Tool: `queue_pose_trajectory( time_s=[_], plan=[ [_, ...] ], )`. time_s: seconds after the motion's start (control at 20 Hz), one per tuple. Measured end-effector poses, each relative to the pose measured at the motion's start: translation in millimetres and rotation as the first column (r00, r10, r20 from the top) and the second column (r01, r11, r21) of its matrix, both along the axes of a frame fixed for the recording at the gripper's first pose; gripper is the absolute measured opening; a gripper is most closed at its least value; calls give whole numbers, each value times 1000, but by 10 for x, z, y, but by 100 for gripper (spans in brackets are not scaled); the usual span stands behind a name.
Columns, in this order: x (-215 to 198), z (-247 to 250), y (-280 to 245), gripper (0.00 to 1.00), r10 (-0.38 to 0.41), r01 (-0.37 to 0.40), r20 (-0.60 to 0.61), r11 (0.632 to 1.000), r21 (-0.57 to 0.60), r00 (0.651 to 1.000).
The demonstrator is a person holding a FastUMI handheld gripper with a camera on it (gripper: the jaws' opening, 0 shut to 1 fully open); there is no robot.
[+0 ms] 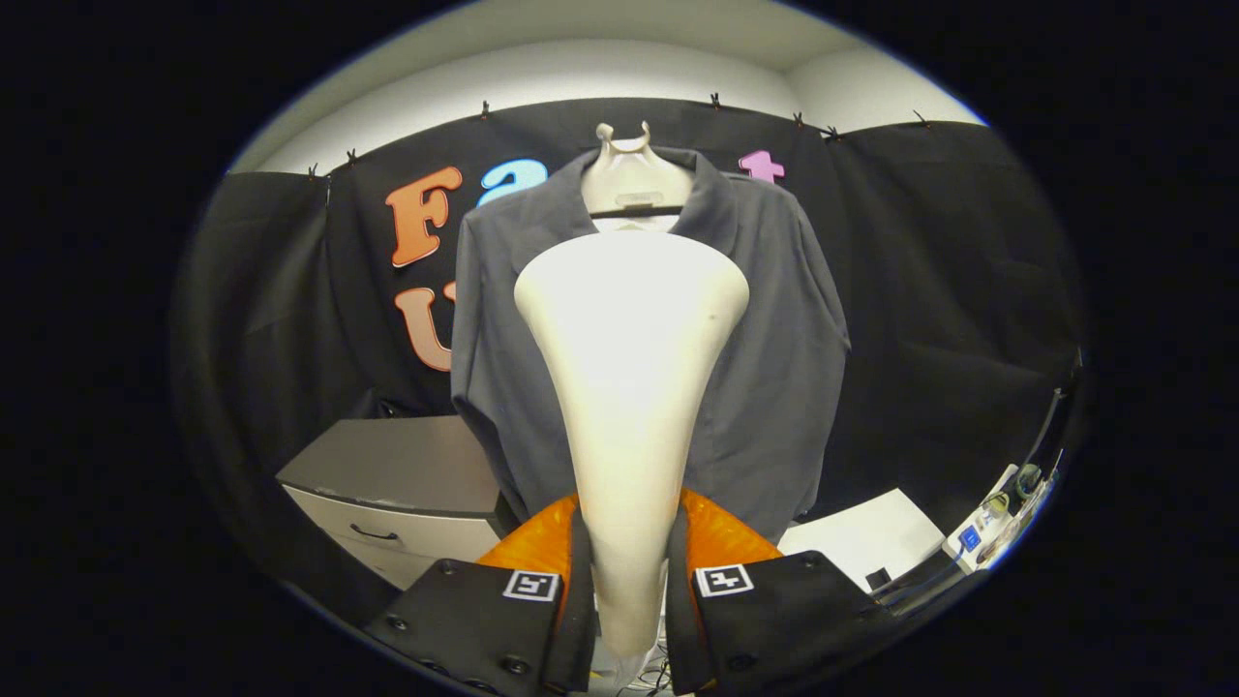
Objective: Iron the clothes twice with a garment steamer, once on the left side and once on the right side.
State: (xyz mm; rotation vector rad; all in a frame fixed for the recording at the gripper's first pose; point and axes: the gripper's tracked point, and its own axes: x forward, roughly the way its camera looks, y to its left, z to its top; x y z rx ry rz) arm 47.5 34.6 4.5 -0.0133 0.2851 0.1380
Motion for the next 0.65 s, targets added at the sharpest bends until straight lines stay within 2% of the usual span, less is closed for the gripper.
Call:
queue_pose_trajectory(
  time_s=[0.4, 0.65],
  plan=[
    [-279, 709, 213, 37, 0, 0, 172, 1000, -4, 985],
    [-292, 643, 324, 37, 5, -3, 160, 1000, -16, 987]
  ],
)
